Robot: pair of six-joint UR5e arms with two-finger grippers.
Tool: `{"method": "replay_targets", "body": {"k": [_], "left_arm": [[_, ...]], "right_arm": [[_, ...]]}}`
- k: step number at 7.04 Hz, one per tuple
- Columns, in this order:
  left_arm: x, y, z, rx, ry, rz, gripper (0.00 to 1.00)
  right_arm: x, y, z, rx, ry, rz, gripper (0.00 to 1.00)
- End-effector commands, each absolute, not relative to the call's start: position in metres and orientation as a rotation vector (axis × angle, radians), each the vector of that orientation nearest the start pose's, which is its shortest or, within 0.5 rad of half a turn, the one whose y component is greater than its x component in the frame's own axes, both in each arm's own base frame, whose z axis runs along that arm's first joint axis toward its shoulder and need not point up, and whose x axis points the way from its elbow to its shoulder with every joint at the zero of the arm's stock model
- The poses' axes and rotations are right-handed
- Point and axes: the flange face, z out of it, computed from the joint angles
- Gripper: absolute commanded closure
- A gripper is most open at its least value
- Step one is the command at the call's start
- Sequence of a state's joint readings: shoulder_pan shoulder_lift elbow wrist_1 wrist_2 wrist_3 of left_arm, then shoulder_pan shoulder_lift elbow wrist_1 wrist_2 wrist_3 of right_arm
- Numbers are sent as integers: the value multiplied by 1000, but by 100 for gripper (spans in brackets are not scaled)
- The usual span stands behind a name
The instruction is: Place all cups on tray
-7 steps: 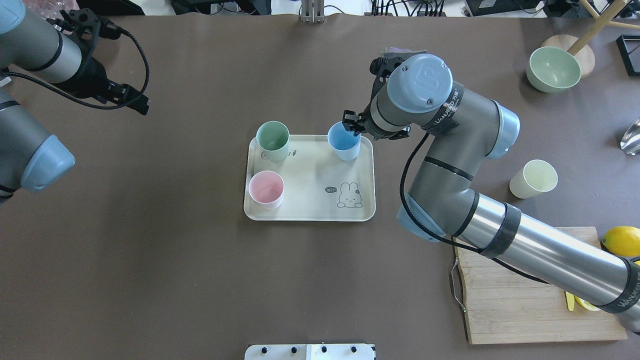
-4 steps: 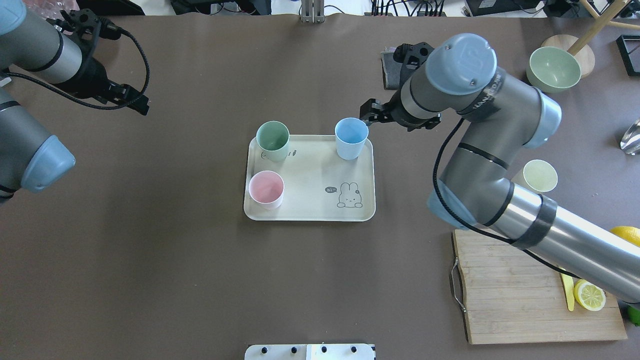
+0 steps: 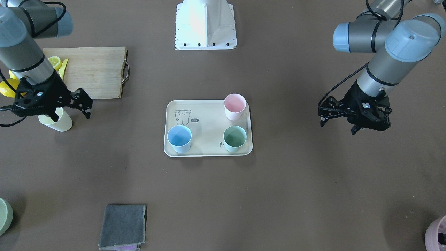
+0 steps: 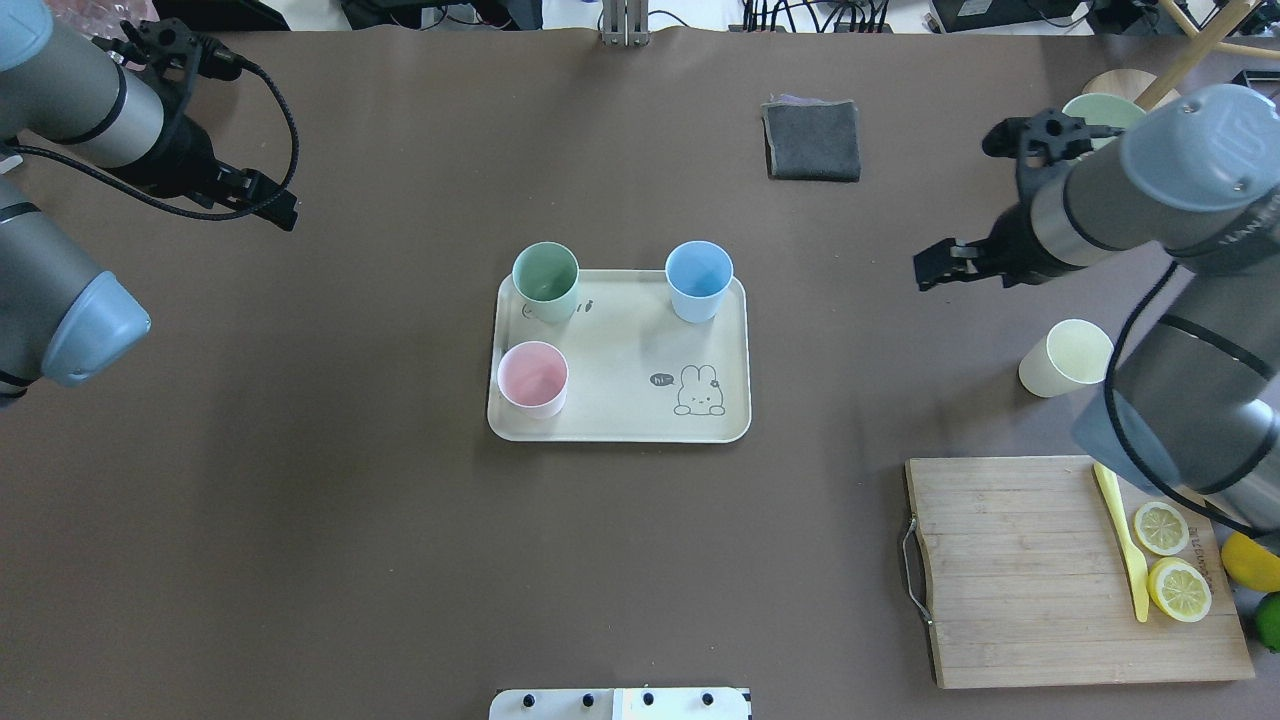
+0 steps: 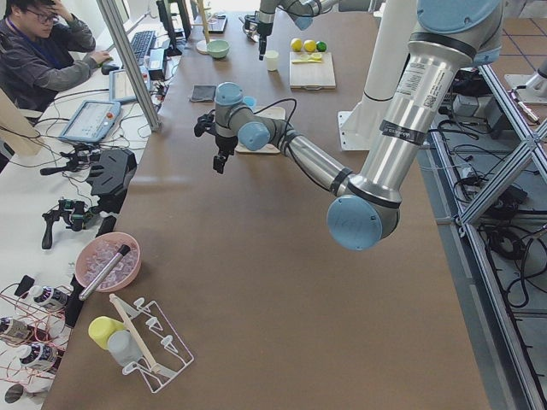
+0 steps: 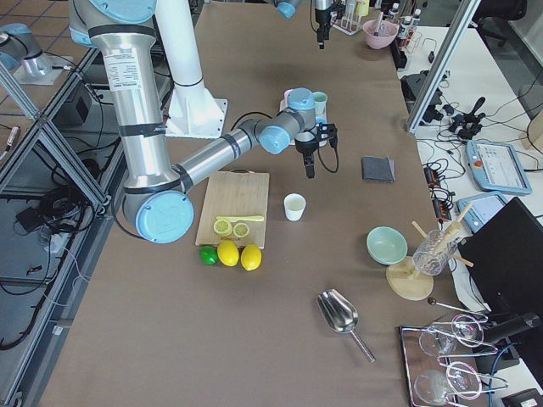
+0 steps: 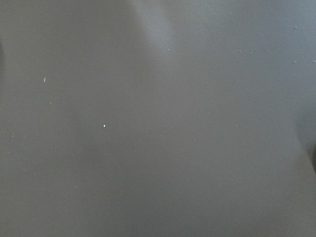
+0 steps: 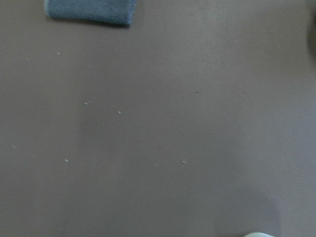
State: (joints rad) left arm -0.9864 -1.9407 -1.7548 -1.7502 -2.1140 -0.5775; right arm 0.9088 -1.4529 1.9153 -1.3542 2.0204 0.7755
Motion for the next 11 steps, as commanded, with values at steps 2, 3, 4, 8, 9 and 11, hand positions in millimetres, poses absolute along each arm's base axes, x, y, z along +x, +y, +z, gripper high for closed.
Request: {"method": "replay_targets", "body": {"k": [2,3,4,8,9,11], "left_arm": [[274,-561,348,312,827,204,2],[274,-561,348,312,827,204,2],[274,-561,348,313,826,203,2],[274,-560,344,314,832,191,2],[274,-559,343,314,837,181,2],[276,-559,343,316,842,179,2]], "right_arm": [[-191,-460,501,205,-693,-155,0],[-189,-455,525,214,-701,-154,0],[-189,-455,539,214,-706,-137,0],[-240,-467,527,169,-731,-68,13],[-241,-460,538,158,-714,-72,20],[-245,-446,548,170,-732,-93,29]]}}
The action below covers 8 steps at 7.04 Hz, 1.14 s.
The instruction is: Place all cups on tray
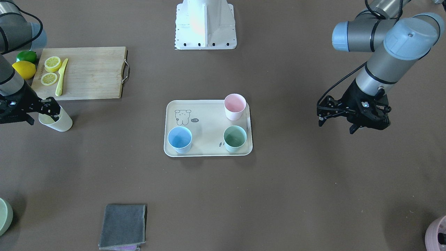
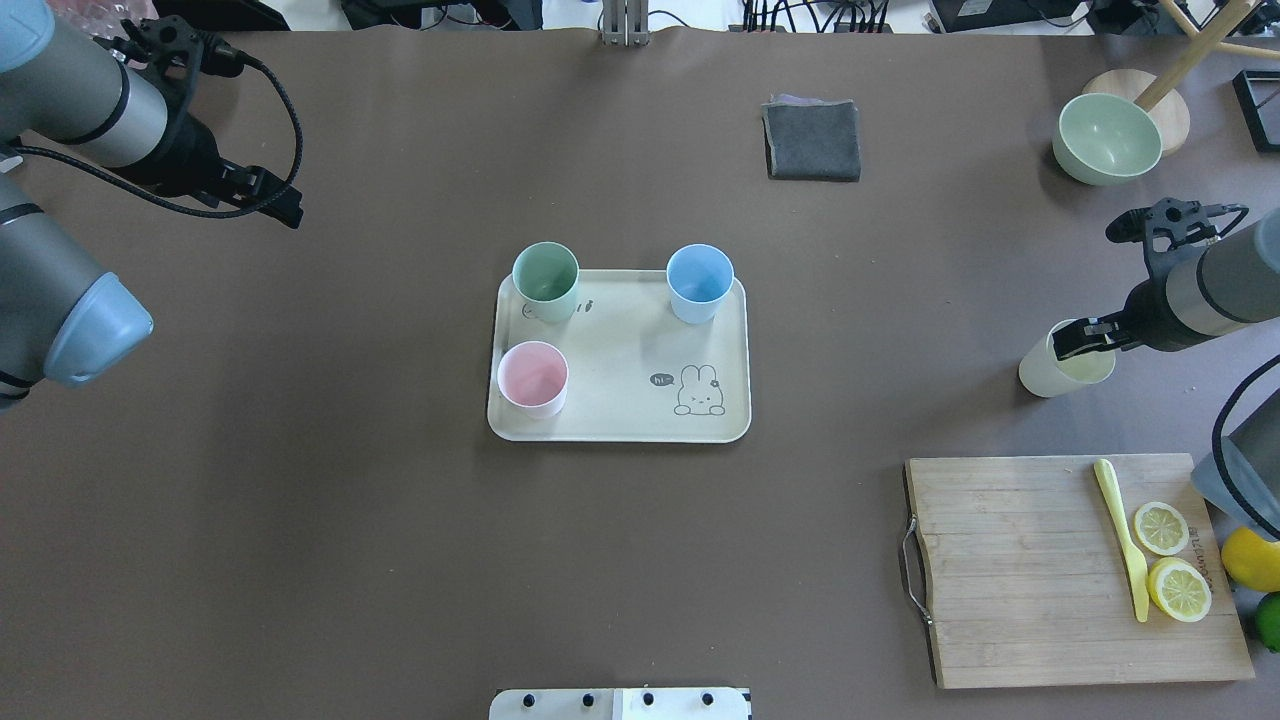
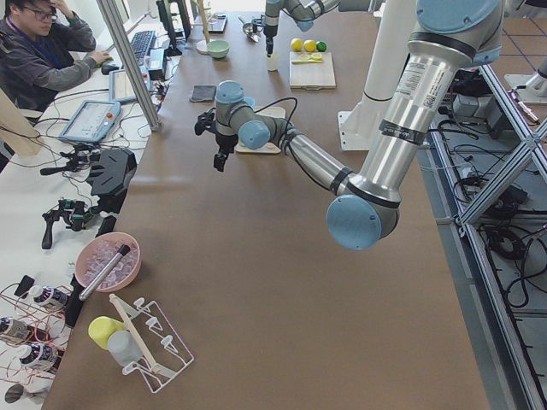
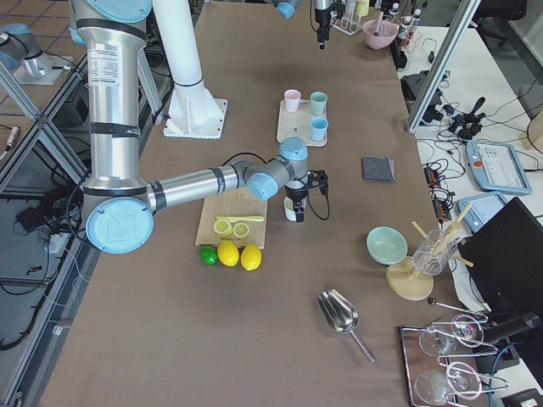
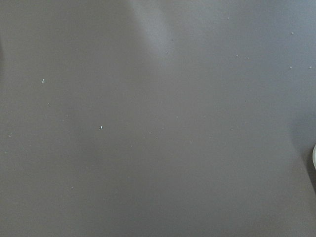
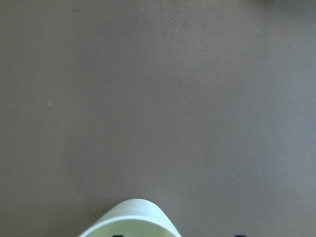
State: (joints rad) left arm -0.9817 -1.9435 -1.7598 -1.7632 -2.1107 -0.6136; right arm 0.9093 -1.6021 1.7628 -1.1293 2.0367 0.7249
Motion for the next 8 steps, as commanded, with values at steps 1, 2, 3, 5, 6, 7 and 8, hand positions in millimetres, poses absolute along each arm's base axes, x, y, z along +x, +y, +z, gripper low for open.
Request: {"method": "replay_targets", "body": {"k": [1,2,3,5,6,7,8], "left_arm": [[277,-559,342,318,844,181,2],[277,-559,343,317,843,181,2],[277,-559,343,316,842,182,2],[278,-559,343,317,844,182,2],[278,-559,344,316,843,182,2],[278,-559,344,316,843,182,2],[278,-559,345,315,843,182,2]], "right_arm": [[-245,-445,544,168,-741,-74,92],[-247,-447,535,182,-751,-79,100],[-251,-450,508,209,-786,-89,100],[-274,-463,457,183,-854,33,100],[-317,-479,400,132,-868,109,100],[-364,-481,346,116,-847,161,100],[-413,-466,305,97,-847,207,100]]}}
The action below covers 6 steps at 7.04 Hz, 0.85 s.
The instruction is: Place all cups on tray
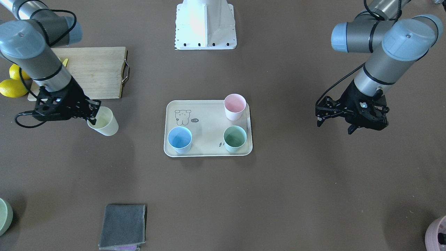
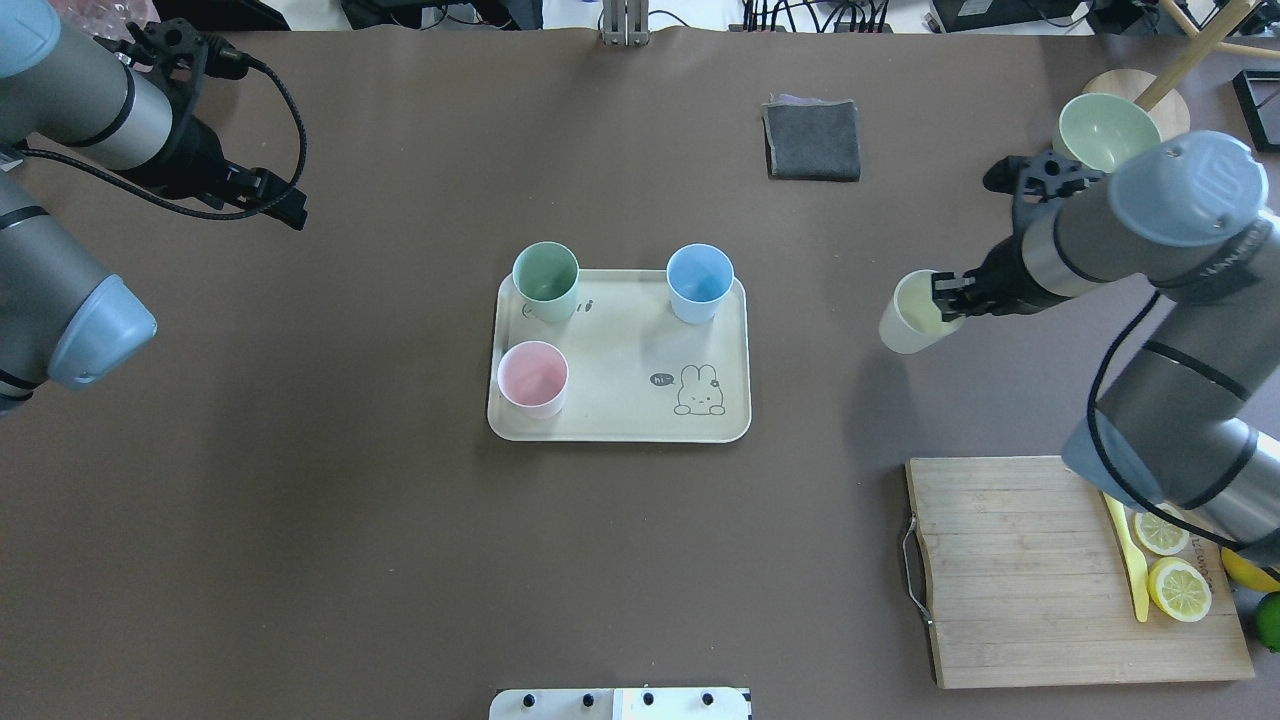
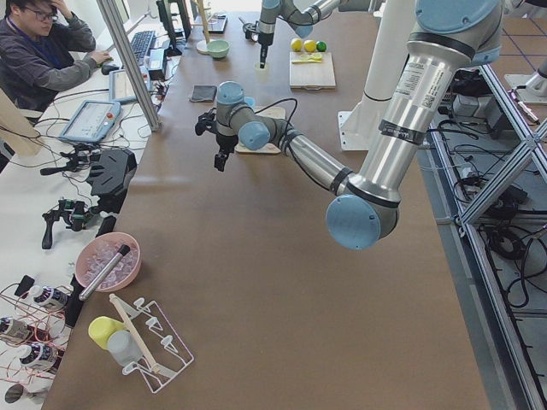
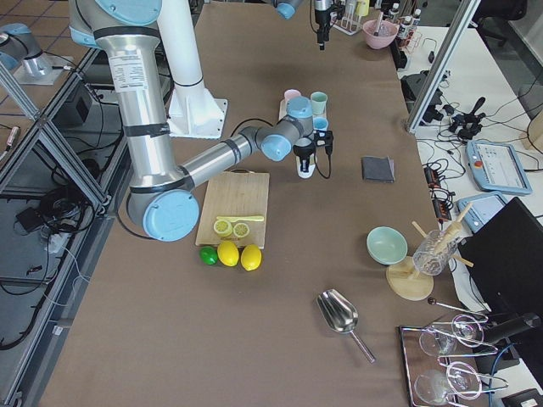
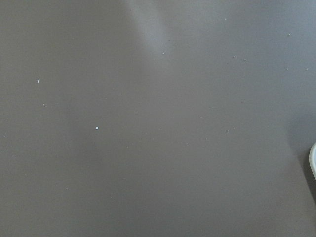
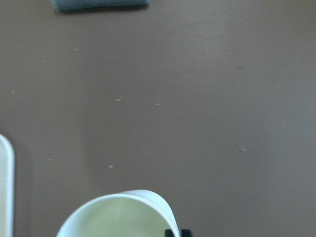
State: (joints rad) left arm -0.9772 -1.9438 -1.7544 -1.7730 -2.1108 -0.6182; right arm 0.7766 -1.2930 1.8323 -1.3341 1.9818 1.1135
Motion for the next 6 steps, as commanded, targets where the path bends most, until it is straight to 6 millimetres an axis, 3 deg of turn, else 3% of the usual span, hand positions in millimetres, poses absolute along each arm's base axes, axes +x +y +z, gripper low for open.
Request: {"method": "replay_targets", "body": {"k": [1,2,3,4,5,6], "left_arm": [[279,-559,345,315,843,184,2],[279,-559,345,316,842,184,2],[280,-558,345,314,843,186,2],[280,-558,345,315,844,186,2],[280,-558,345,315,844,185,2],[281,-558,346,313,843,186,2]], "right_arm": [[-455,-445,272,94,-846,249,100],[-489,-428,245,82,-844,297,100],[-503,-427,232,82,-849,299,100],[-506,-430,237,88,-838,293,42],[-504,-432,235,118,-834,296,0],[-500,-433,232,130,-838,277,0]]}}
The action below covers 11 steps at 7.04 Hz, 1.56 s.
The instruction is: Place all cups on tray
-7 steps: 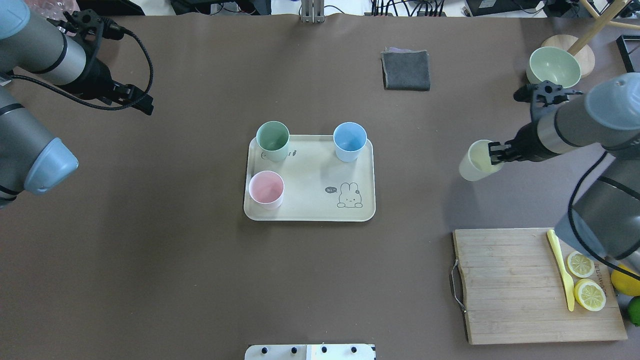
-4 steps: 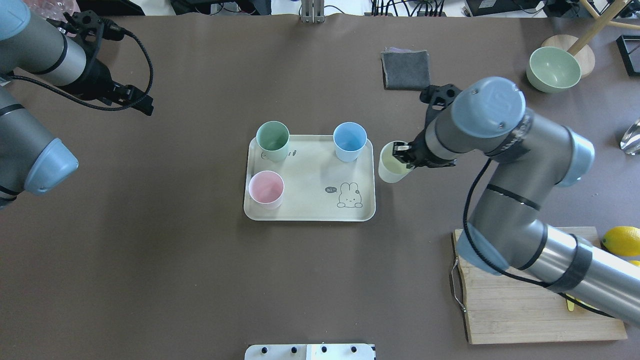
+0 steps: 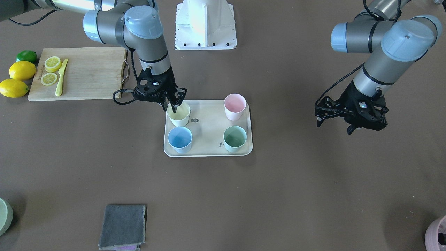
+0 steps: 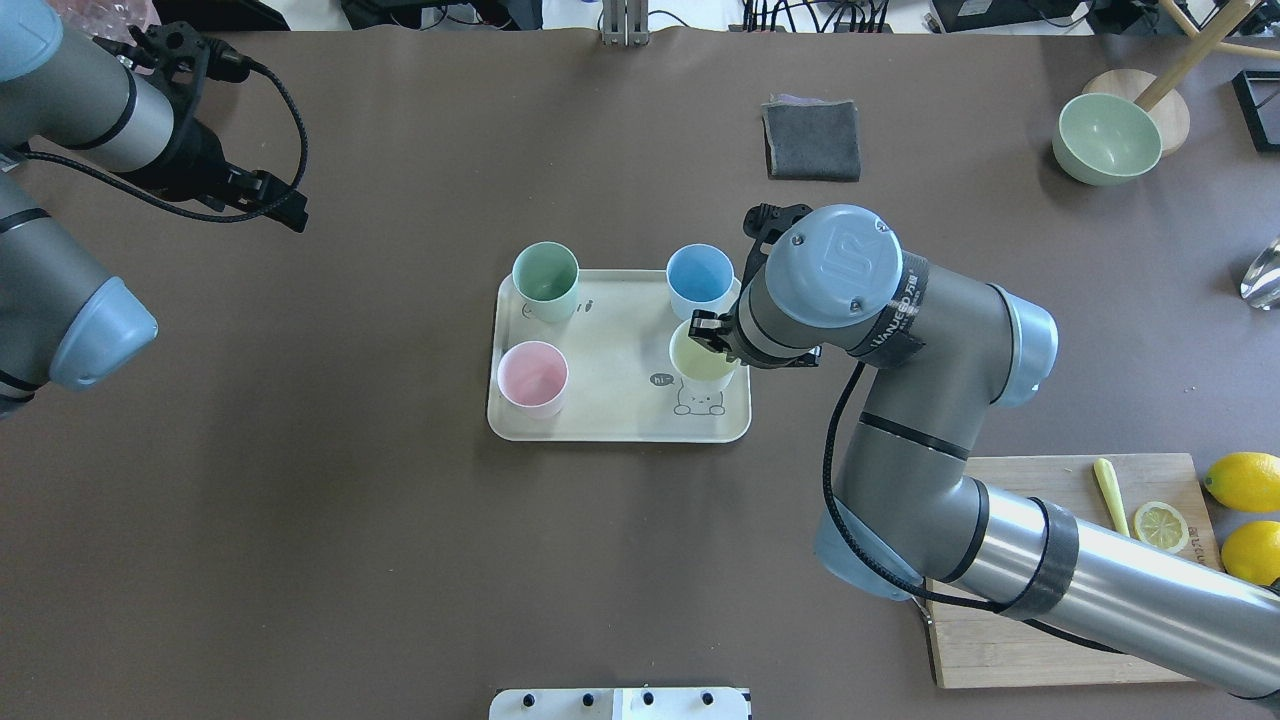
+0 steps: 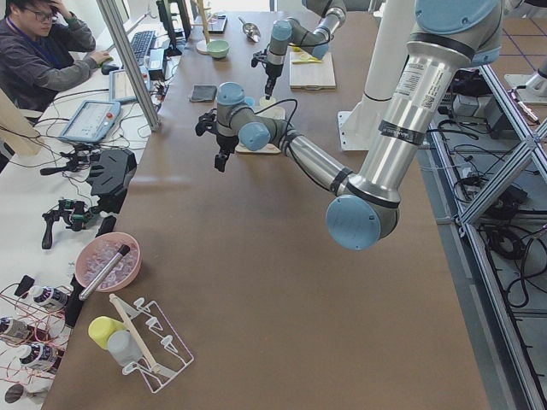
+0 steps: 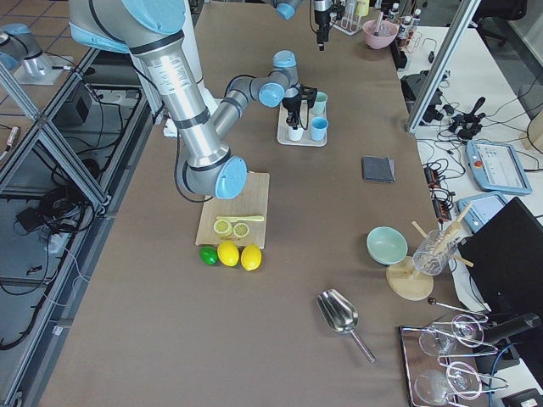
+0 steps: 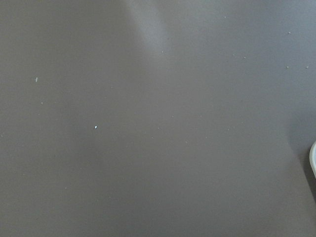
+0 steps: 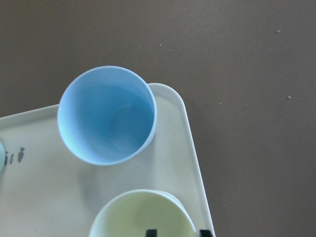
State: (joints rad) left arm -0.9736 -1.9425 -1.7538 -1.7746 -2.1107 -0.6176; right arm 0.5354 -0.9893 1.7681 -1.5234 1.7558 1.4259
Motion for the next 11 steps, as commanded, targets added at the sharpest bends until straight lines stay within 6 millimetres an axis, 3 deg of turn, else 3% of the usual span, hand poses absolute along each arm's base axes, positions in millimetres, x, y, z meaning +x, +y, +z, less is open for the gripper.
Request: {"method": "replay_targets", "body": {"k": [1,2,3,4,5,6,8,9,10,11], "left_arm": [[280,-557,344,316,845,188,2],[278,-557,344,317,846,191,2],[266,-555,357,306,836,186,2],[231,-556,371,335,806,200,2],[182,-555,400,336,789,218,2],[122,-558,426,341,802,239,2],[-6,-558,474,335,725,282,2],[-57,-555,510,320,681,345,2],[-76,-533,582,210,672,303,2],[-94,-515,661,97,668,218,2]], "right_arm": [[-477,-447,225,142,-853,276,0],[-440,-472,229,136,-831,238,0],[-381,-503,250,151,-799,175,0],[-312,-529,287,165,-782,90,0],[-240,-549,337,181,-750,-4,0],[-170,-556,388,201,-706,-87,0],[-53,-542,473,193,-675,-183,0],[-11,-519,513,190,-657,-233,0],[21,-491,554,155,-632,-231,0],[39,-458,604,66,-648,-166,0]]}}
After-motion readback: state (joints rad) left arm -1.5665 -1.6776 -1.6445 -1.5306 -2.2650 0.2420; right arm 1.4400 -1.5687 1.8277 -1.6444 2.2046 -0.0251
